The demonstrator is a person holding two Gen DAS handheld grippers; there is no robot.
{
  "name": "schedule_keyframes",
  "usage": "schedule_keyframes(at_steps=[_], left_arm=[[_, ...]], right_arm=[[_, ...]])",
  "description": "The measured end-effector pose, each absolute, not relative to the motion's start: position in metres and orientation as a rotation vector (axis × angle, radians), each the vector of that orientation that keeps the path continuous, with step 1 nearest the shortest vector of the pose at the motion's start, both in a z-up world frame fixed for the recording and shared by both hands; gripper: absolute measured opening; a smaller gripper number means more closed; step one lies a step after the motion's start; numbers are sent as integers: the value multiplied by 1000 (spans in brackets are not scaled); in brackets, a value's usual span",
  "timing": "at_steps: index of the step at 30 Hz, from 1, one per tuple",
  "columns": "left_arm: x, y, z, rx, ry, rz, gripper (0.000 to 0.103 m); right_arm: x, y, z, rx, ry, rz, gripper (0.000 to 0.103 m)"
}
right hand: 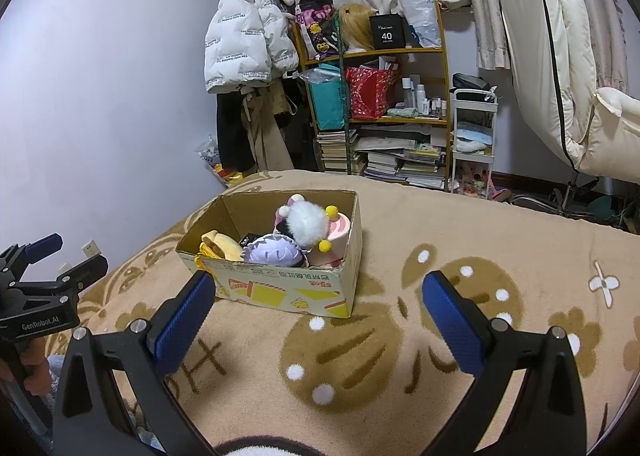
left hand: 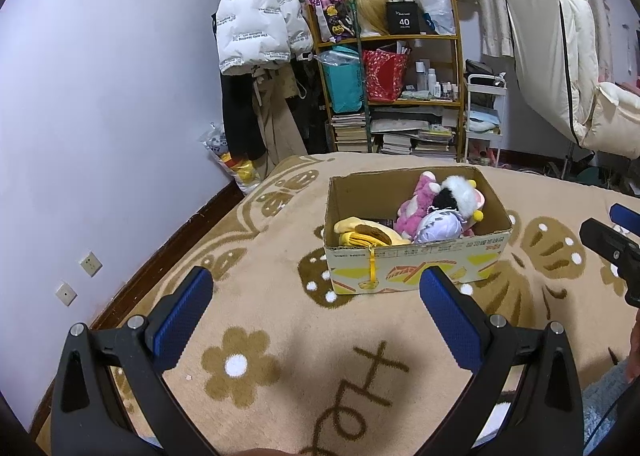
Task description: Organize soft objects
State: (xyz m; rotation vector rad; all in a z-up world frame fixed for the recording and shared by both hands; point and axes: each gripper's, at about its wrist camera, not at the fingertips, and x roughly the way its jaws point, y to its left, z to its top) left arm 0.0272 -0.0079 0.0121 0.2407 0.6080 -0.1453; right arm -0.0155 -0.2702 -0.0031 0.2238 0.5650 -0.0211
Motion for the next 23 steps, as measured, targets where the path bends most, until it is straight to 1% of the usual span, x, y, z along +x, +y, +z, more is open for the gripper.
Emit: schedule_keyframes(at_steps=[23], left_arm=[[26, -8, 9, 247, 611, -156, 102]], right_arm=[[-20, -281, -8, 232, 561, -36, 103]])
